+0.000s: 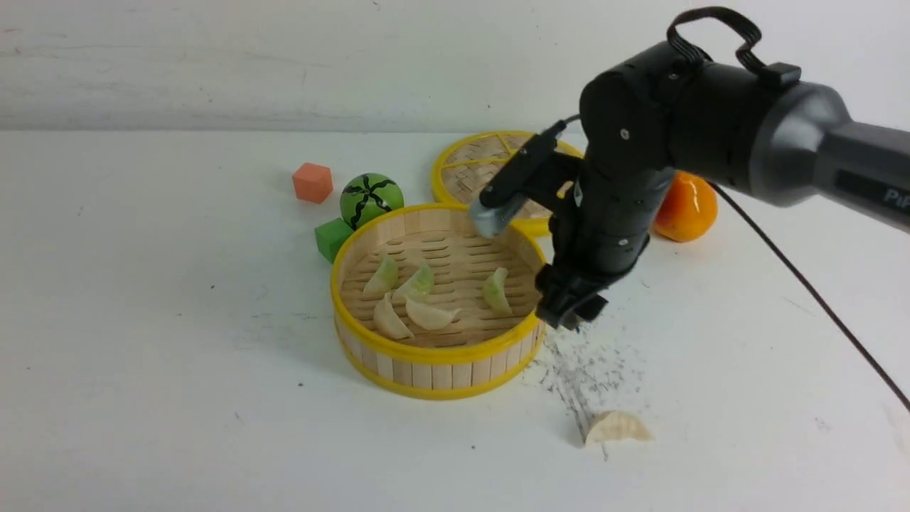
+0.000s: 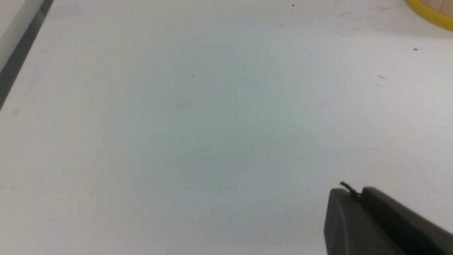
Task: Put the dumplings into the steamer on the white table.
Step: 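Reach for and grasp a dumpling lying on the table beside the steamer, then place the dumpling in the bamboo steamer basket with the right gripper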
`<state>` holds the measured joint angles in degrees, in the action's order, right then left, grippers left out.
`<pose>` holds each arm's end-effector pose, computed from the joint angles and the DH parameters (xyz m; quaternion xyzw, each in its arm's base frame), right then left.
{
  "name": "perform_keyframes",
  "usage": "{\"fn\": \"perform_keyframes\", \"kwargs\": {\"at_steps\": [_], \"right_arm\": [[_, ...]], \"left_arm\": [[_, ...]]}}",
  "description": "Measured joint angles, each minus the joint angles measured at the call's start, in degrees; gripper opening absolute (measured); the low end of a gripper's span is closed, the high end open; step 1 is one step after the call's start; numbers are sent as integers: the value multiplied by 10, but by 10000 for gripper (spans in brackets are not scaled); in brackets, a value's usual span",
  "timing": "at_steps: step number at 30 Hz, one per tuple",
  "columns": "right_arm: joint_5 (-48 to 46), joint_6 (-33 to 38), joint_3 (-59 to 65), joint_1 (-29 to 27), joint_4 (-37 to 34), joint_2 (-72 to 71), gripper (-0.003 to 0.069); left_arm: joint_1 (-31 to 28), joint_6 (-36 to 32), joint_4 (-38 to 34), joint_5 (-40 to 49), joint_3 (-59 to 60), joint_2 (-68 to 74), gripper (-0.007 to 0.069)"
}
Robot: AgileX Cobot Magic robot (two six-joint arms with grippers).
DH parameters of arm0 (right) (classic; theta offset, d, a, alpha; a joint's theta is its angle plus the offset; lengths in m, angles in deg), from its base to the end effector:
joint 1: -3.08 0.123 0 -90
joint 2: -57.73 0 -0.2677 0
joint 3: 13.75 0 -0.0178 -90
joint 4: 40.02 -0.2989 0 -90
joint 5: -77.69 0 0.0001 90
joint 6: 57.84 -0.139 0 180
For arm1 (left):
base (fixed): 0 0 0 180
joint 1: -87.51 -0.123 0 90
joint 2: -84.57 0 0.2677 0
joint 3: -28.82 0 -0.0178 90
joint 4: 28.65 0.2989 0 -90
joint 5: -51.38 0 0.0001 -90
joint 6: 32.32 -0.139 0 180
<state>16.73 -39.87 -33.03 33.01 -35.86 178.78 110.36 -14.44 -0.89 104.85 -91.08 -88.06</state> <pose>0.4165 0.2296 0.1763 -0.4126 0.8978 -0.0182 0.1528 0.1290 0.0021 0.2286 0.0658 0.8426 0.0567 0.5314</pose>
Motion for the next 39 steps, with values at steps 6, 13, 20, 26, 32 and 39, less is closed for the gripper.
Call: {"fn": "perform_keyframes", "kwargs": {"at_steps": [6,13,20,26,32,39], "right_arm": [[0,116,89,-23,-60,0,461],[80,201,177,-34,-90,10,459],[83,186,176,-36,-134,16,198],[-12,144,93,-36,-164,-11,189],[59,129,3,-36,-313,-21,189],[218,130,-1,-35,-387,39,189]], "left_arm": [[0,0,0,0,0,0,39],[0,0,0,0,0,0,42],[0,0,0,0,0,0,50],[0,0,0,0,0,0,55],[0,0,0,0,0,0,60],[0,0,0,0,0,0,67]]}}
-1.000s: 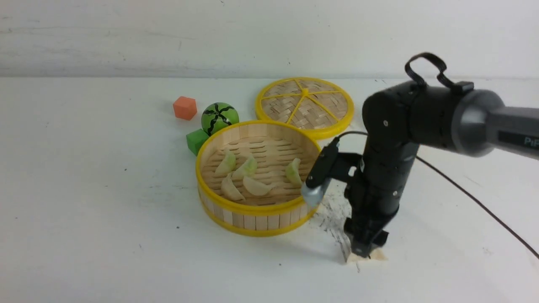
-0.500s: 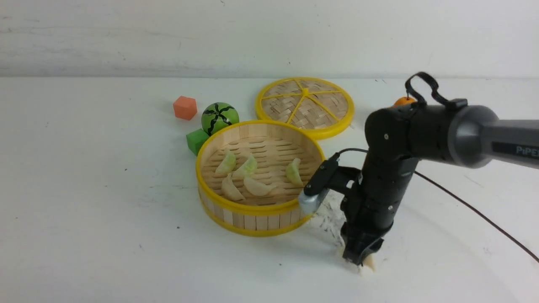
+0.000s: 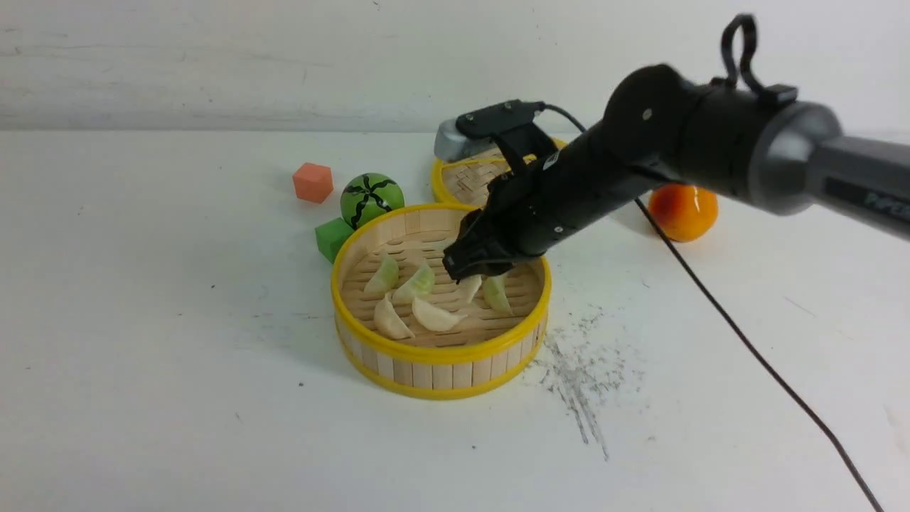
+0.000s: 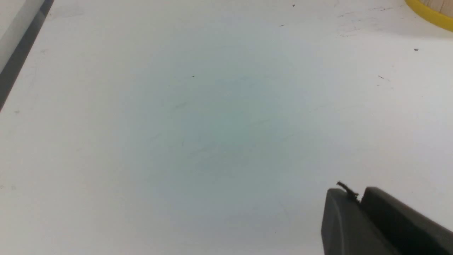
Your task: Put the dumplings into the steamer on the white table.
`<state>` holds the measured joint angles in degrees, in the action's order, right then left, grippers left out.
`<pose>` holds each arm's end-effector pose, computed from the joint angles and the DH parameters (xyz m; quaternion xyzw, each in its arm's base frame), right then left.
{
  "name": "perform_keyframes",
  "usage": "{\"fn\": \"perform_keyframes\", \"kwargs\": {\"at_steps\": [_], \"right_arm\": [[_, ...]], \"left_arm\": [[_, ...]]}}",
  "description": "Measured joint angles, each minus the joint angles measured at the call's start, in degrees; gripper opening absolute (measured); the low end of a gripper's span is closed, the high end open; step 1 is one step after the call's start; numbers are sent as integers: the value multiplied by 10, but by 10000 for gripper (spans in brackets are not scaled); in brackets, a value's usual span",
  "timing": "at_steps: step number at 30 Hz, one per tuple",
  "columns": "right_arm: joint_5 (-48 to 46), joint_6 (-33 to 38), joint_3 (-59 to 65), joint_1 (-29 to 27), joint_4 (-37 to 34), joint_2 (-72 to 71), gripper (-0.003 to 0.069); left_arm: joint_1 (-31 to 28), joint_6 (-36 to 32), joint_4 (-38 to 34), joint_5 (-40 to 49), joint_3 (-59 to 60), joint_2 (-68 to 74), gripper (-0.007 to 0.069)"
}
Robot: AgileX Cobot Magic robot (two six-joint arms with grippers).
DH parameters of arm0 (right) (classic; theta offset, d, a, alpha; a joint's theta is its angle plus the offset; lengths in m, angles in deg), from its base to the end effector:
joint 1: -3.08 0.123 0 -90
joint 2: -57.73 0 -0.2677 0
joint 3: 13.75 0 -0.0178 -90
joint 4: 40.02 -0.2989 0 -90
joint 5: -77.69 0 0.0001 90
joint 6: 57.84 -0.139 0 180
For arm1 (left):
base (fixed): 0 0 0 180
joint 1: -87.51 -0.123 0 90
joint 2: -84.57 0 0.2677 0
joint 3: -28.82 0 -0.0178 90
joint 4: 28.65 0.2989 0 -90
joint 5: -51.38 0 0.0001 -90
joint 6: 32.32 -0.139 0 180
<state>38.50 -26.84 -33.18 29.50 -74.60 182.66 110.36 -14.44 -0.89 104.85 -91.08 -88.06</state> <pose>0.4529 0.2807 0.1812 -0.2945 0.8761 0.2371 0.2993 0.1290 0.0021 0.2286 0.0658 0.8426 0.0567 0.5314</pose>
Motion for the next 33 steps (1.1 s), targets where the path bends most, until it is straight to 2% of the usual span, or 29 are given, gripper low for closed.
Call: {"fn": "perform_keyframes", "kwargs": {"at_steps": [6,13,24,33], "right_arm": [[60,9,1,-1,2,61,189],[55,17,1,-1,29,77,193],[26,18,1,-1,33,73,393],[-13,18,-52,-1,68,22,415]], "left_arm": [[0,0,0,0,0,0,69],[0,0,0,0,0,0,72],[0,0,0,-1,0,0,80],[0,0,0,-2,0,0,83]]}}
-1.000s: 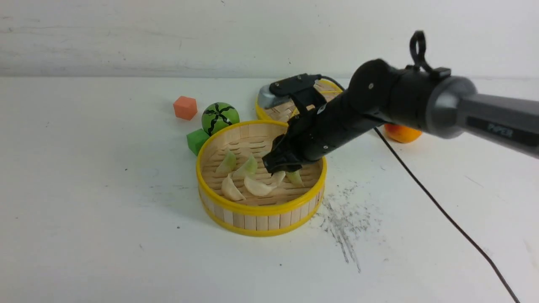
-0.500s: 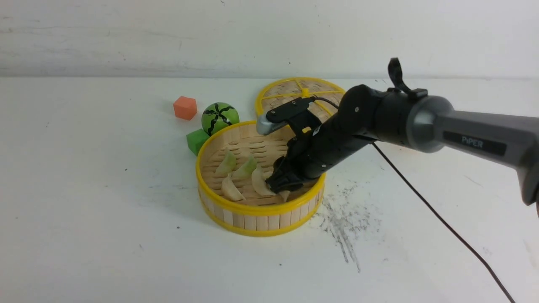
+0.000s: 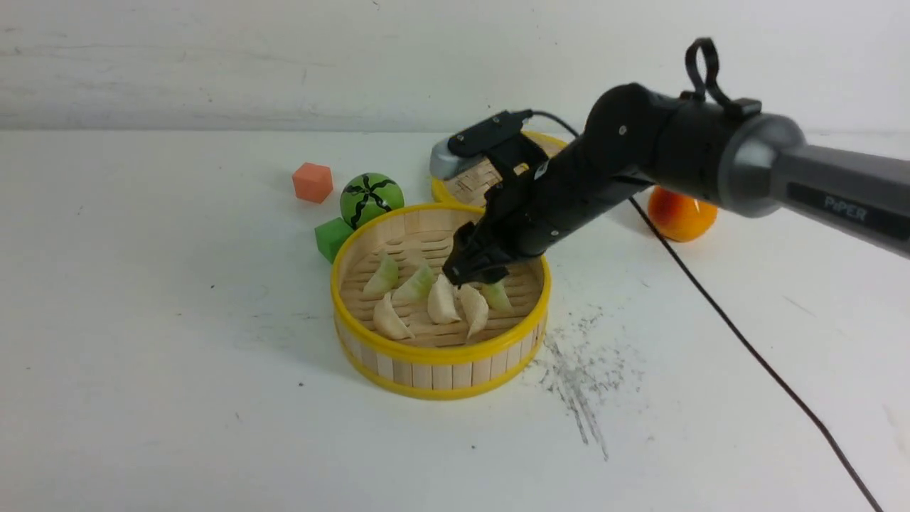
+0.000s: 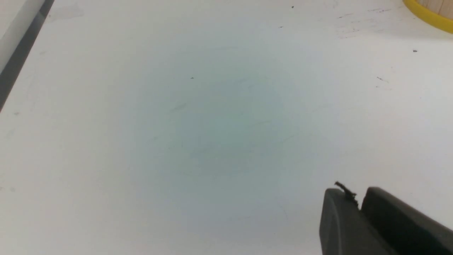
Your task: Put the dumplings into the steamer on the white table.
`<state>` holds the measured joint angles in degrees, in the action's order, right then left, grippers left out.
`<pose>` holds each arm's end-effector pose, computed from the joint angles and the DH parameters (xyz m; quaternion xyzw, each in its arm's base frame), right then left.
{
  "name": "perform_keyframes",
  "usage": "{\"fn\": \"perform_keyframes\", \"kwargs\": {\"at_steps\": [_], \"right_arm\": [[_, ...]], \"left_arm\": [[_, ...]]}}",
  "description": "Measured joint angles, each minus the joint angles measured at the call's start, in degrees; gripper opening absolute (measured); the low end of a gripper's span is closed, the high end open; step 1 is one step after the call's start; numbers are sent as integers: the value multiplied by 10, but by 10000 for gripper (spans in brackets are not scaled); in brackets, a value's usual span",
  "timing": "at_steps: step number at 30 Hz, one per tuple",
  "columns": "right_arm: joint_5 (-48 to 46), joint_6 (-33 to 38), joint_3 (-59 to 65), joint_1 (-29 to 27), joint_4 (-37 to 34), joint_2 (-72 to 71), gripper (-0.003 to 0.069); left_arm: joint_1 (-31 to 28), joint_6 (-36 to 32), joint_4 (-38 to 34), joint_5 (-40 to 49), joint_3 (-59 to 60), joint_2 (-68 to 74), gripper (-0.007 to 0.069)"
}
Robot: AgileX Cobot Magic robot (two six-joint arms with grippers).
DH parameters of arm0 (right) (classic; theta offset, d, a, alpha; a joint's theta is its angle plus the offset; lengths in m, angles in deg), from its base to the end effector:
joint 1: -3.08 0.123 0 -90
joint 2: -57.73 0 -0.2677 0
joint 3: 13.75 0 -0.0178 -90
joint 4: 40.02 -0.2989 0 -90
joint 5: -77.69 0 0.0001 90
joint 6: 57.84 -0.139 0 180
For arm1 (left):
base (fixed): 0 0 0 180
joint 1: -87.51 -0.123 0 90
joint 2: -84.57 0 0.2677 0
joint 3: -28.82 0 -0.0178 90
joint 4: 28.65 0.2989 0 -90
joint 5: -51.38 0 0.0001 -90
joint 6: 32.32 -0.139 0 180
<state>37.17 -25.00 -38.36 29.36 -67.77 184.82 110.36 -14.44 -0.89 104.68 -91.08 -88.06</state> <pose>0.4682 0.2781 0.1884 -0.3468 0.8617 0.1876 0.3193 0.1291 0.0019 0.2290 0.0662 0.8419 0.0562 0.5326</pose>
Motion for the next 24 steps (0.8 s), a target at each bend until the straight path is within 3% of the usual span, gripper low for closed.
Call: {"fn": "perform_keyframes", "kwargs": {"at_steps": [10,16,23,24], "right_arm": [[-11,-33,-13,0,60,-6,367],[-10,-106,-13,0,116,-4,230],[71,-125,-13,3,86,35,29],[71,-125,-13,3,86,35,29]], "left_arm": [[0,0,0,-1,0,0,90],[0,0,0,-1,0,0,90],[0,0,0,-1,0,0,92],[0,0,0,-1,0,0,92]]}}
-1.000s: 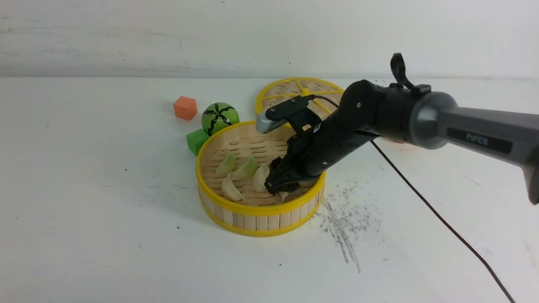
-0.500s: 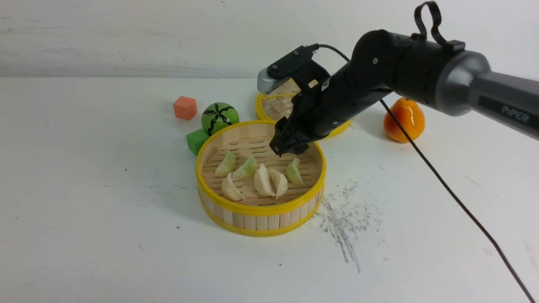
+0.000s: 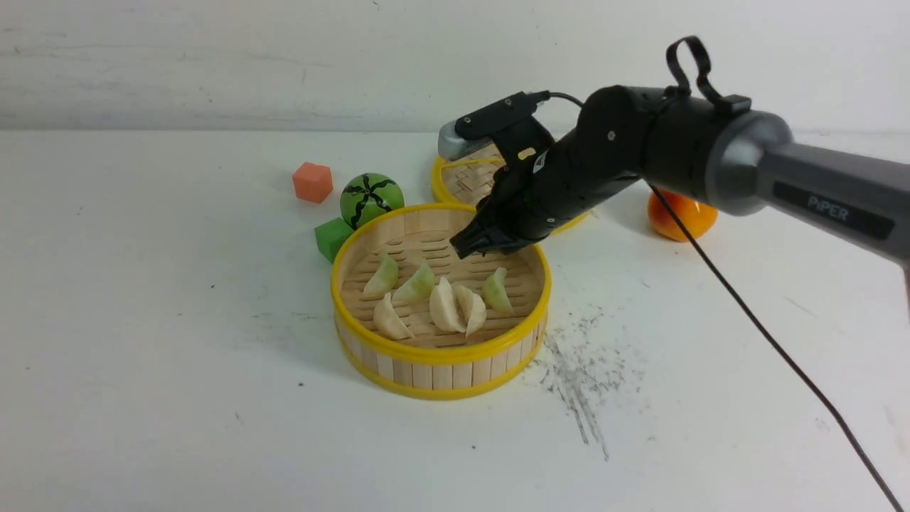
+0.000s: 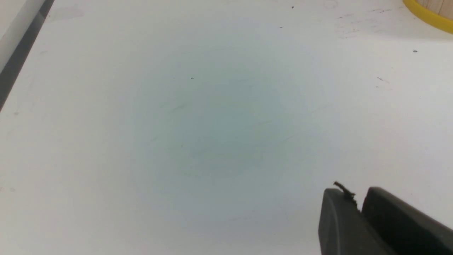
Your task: Put the dumplings into the steamer on the white table.
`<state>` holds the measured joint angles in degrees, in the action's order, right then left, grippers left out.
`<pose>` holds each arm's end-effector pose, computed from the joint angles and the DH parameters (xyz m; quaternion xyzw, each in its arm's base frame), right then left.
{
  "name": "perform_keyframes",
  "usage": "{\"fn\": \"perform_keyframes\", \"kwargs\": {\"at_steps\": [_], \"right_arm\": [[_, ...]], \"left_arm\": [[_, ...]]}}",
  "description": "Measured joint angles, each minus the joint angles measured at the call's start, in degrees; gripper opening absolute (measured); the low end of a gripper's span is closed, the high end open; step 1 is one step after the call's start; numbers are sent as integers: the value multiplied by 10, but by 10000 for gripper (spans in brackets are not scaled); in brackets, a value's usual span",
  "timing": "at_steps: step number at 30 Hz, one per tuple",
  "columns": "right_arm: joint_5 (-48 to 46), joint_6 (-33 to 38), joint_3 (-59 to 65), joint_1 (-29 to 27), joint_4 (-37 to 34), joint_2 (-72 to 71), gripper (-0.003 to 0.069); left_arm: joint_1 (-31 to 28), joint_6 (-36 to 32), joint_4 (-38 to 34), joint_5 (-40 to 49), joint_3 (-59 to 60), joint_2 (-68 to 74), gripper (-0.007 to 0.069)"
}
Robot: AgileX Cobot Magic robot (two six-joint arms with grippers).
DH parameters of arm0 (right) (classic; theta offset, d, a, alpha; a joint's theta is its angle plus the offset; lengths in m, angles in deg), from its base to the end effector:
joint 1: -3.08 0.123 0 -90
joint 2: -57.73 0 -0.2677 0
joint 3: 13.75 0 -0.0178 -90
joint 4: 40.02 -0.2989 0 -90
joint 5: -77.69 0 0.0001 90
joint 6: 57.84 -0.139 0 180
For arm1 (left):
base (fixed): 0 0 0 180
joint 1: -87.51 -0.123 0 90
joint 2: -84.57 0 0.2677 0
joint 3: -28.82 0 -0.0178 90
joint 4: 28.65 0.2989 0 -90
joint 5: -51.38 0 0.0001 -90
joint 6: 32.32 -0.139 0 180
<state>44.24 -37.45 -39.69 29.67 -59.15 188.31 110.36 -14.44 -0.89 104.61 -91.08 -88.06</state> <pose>0.4910 0.2739 0.1686 -0.2783 0.8831 0.1540 0.3448 0.1292 0.0019 0.2291 0.0663 0.8416 0.0560 0.5331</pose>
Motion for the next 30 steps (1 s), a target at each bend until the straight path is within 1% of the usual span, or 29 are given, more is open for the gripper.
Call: {"fn": "perform_keyframes", "kwargs": {"at_steps": [2,4,10,19,25,30], "right_arm": [[26,0,0,4,-13,17,-13],[36,0,0,8,-19,29,-22],[38,0,0,21,-31,50,-22],[-38,0,-3,31,-34,46,-21],[-18,-1,-3,31,-28,9,-13],[-8,-6,-3,27,5,-10,-6]], "left_arm": [[0,0,1,0,0,0,93],[0,0,1,0,0,0,93],[0,0,1,0,0,0,101],[0,0,1,0,0,0,104],[0,0,1,-1,0,0,104],[0,0,1,-1,0,0,109]]}}
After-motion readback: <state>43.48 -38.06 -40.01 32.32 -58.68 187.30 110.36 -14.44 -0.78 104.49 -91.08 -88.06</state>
